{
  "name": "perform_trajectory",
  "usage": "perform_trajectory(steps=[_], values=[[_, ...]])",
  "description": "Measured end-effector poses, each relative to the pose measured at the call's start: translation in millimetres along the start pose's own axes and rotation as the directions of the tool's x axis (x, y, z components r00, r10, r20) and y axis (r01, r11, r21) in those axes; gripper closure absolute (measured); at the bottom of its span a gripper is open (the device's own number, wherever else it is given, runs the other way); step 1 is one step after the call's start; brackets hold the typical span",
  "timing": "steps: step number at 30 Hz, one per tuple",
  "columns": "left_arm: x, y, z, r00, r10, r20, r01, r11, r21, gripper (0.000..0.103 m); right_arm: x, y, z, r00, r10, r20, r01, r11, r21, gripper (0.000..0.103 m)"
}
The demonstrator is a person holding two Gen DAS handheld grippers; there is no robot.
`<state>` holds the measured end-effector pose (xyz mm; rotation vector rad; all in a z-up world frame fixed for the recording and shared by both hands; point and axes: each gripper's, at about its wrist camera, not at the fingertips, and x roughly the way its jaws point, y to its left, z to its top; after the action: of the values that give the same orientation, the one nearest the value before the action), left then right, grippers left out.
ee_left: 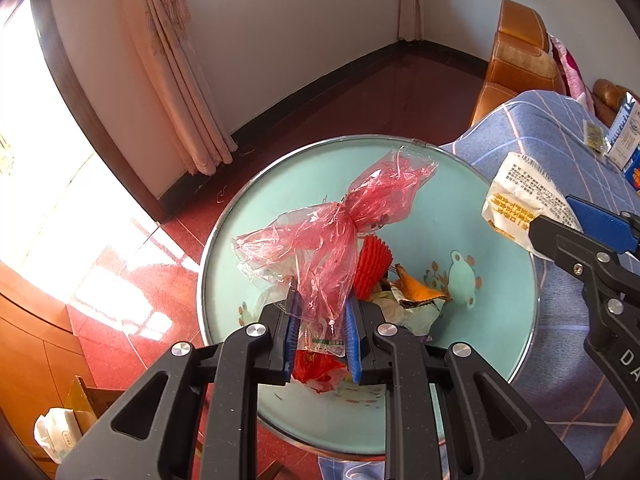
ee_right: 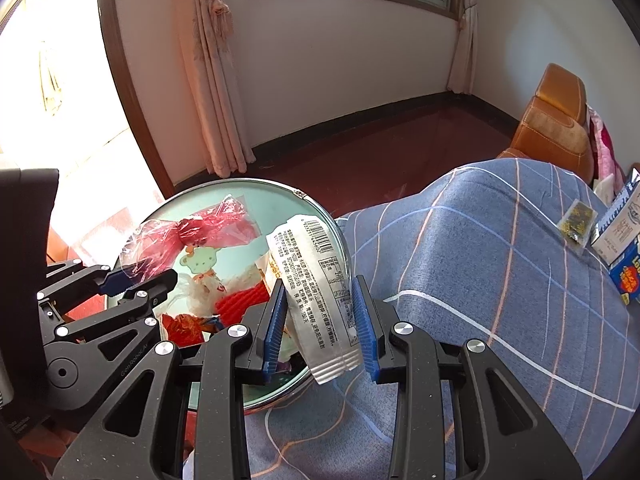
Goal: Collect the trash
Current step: 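Carry the pink bag with the left tool while the right tool carries the white wrapper over the bin, then open both tools over the green bin to drop the bag and wrapper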
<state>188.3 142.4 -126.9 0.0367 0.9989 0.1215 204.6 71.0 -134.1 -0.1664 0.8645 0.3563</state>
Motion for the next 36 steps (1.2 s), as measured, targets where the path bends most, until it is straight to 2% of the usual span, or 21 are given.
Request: perform_trajectory(steps=[4, 8, 11, 14, 17, 25, 26, 27, 28, 31, 34, 36], values=[[7, 5, 3, 1.000, 0.003, -0.019, -0.003, 1.000, -0.011, 0.077, 4, 1, 2, 1.000, 0.000, -0.008, 0.000, 1.000, 0.002, 0.069], [3, 7, 5, 1.000, 0.005, -0.003, -0.005, 1.000, -0.015, 0.048, 7, 0, 4, 1.000, -0.001, -0.014, 0.001, 1.000, 0.004, 0.069], [-6, 9, 7, 1.000, 0.007, 0.022, -0.006, 1.000, -0.015, 0.037, 8, -1, 6, 1.000, 0.004, -0.016, -0.004, 1.000, 0.009, 0.069], [-15, 15, 6, 0.998, 0.018, 0.057, -0.017, 1.000, -0.013, 0.033, 8, -1, 7, 1.000, 0.004, -0.014, -0.004, 1.000, 0.009, 0.069], [-25, 22, 4, 0.995, 0.058, 0.081, -0.056, 0.998, -0.028, 0.028, 9, 0, 9, 1.000, 0.014, -0.017, -0.014, 1.000, 0.011, 0.068], [-36, 52, -7, 0.990, 0.121, 0.069, -0.114, 0.989, -0.094, 0.028, 25, 16, 15, 0.998, 0.059, -0.012, -0.058, 0.998, 0.006, 0.065], [-37, 54, -9, 0.990, 0.125, 0.064, -0.118, 0.988, -0.101, 0.028, 28, 16, 16, 0.998, 0.063, -0.008, -0.063, 0.998, 0.010, 0.060], [-37, 56, -10, 0.990, 0.130, 0.060, -0.123, 0.987, -0.106, 0.028, 32, 17, 17, 0.998, 0.068, -0.014, -0.068, 0.998, 0.015, 0.050], [-38, 57, -11, 0.989, 0.136, 0.057, -0.129, 0.986, -0.109, 0.028, 34, 16, 17, 0.997, 0.078, -0.019, -0.078, 0.997, 0.025, 0.047], [-43, 58, -14, 0.987, 0.151, 0.063, -0.143, 0.983, -0.118, 0.028, 28, 13, 16, 0.995, 0.104, -0.001, -0.104, 0.992, 0.065, 0.046], [-48, 57, -15, 0.983, 0.167, 0.077, -0.157, 0.979, -0.127, 0.025, 13, 8, 15, 0.995, 0.092, 0.032, -0.095, 0.992, 0.088, 0.044], [-53, 53, -15, 0.978, 0.184, 0.095, -0.172, 0.977, -0.128, 0.021, 0, 2, 11, 0.995, 0.082, 0.060, -0.088, 0.989, 0.121, 0.036]])
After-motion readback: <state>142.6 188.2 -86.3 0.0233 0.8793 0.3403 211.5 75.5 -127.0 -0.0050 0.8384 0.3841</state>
